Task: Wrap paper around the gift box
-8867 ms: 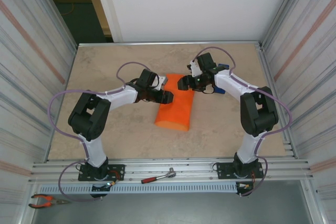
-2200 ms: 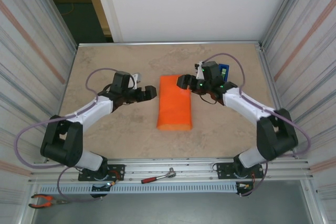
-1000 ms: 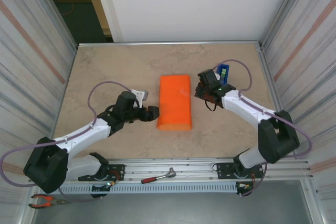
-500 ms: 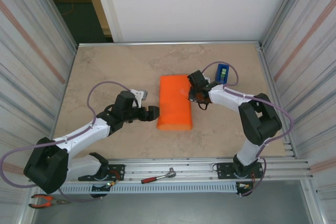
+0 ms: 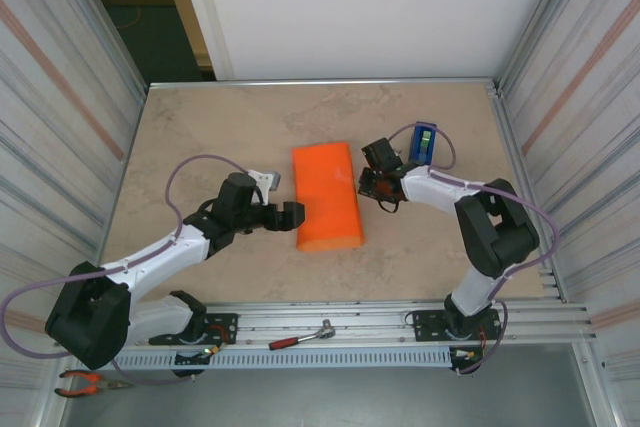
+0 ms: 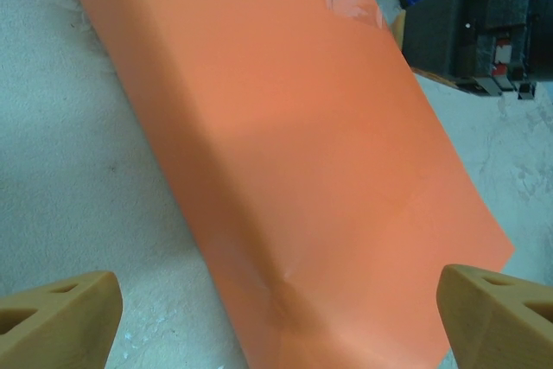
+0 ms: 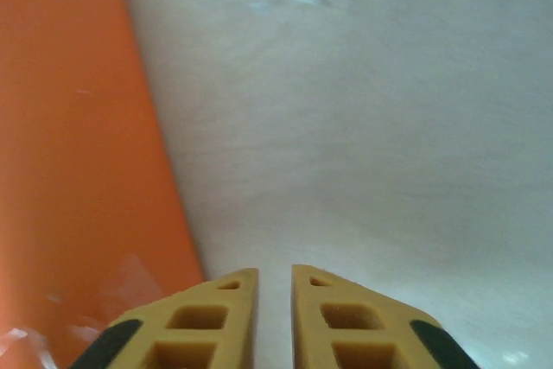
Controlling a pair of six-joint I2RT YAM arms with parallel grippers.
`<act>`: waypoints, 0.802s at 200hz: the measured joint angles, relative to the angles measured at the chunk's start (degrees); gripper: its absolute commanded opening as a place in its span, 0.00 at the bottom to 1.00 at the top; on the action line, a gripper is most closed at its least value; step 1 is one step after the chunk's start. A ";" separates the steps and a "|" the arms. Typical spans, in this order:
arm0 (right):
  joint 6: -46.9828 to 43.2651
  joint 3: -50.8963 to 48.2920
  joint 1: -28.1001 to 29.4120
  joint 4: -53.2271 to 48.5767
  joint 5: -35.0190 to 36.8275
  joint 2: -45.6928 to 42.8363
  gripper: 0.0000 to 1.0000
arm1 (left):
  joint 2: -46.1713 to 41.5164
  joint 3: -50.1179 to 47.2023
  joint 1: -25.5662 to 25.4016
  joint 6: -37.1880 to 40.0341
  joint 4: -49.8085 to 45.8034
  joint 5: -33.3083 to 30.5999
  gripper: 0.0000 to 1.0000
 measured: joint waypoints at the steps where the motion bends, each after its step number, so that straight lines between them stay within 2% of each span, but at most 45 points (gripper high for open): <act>1: 0.04 -0.20 -0.09 -0.04 -0.02 -0.20 0.39 | 0.00 0.00 0.00 0.00 0.00 0.00 0.94; 34: 0.07 -6.21 -2.05 -1.64 -0.33 -10.16 0.74 | 0.00 -0.17 -0.02 -0.87 0.33 0.07 0.93; 50: -0.57 -7.80 -1.55 -1.33 -2.29 -15.08 0.87 | 0.00 -0.94 -0.13 -1.16 1.01 0.02 0.92; 65: -1.36 -9.09 0.07 -0.42 -4.74 -19.12 0.93 | 0.00 -2.14 -0.66 -1.81 1.55 -0.02 0.91; 115: -3.48 -9.92 10.27 0.79 -8.74 -20.87 0.95 | 0.94 -3.87 -5.14 -2.86 3.32 -1.57 0.90; 160: -3.26 -17.33 11.58 4.57 -7.61 -18.10 0.87 | 4.90 -3.93 -7.69 -3.02 5.22 -5.77 0.88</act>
